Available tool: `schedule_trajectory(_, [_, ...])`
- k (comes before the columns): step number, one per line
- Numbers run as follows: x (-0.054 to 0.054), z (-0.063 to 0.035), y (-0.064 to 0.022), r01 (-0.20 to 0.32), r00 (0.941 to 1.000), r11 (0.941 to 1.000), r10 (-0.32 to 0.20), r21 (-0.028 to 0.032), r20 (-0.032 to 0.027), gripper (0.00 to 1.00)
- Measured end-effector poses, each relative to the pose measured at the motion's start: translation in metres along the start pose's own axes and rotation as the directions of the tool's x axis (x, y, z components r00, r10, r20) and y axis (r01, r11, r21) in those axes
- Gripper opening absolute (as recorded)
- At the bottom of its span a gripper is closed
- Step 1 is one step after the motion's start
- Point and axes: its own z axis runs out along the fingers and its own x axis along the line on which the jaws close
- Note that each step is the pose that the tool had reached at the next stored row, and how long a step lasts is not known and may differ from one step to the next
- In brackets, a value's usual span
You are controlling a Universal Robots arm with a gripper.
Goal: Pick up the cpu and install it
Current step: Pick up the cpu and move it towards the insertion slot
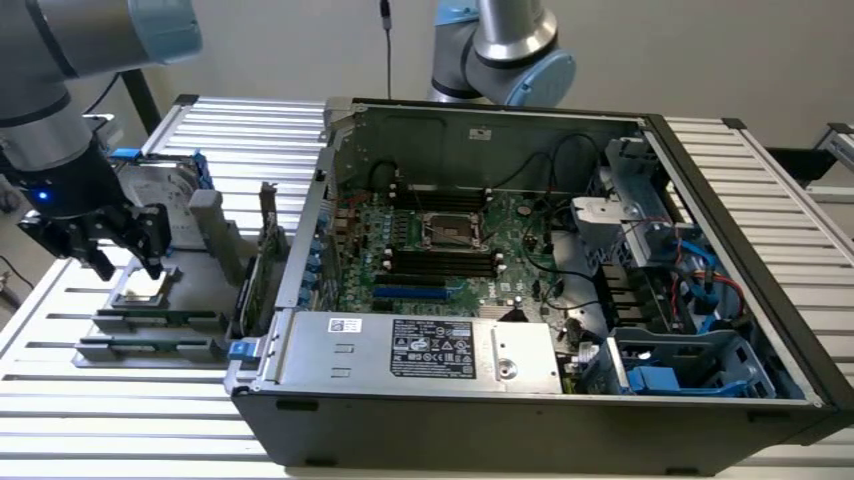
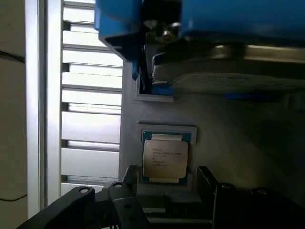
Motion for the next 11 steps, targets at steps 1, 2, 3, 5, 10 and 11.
schedule_trajectory(1, [0.0000,0.0017,0.0001,-0.001,1.0000,1.0000,0.001,0.0001,-0.0001,0.62])
schedule_trajectory(2, [0.0001,0.0037,0.0002,-0.002,1.0000,1.0000,0.002,0.0001,-0.0003,0.62])
schedule_trajectory(3, [0.0002,0.0055,0.0003,-0.003,1.0000,1.0000,0.003,0.0002,-0.0005,0.62])
schedule_trajectory(5, [0.0002,0.0078,0.0004,-0.006,1.0000,1.0000,0.006,0.0000,-0.0027,0.62])
schedule_trajectory(10, [0.0002,0.0087,0.0004,-0.021,0.9997,0.9998,0.021,-0.0008,-0.0075,0.64])
schedule_trajectory(11, [0.0001,0.0088,0.0005,-0.024,0.9997,0.9997,0.024,-0.0009,-0.0075,0.64])
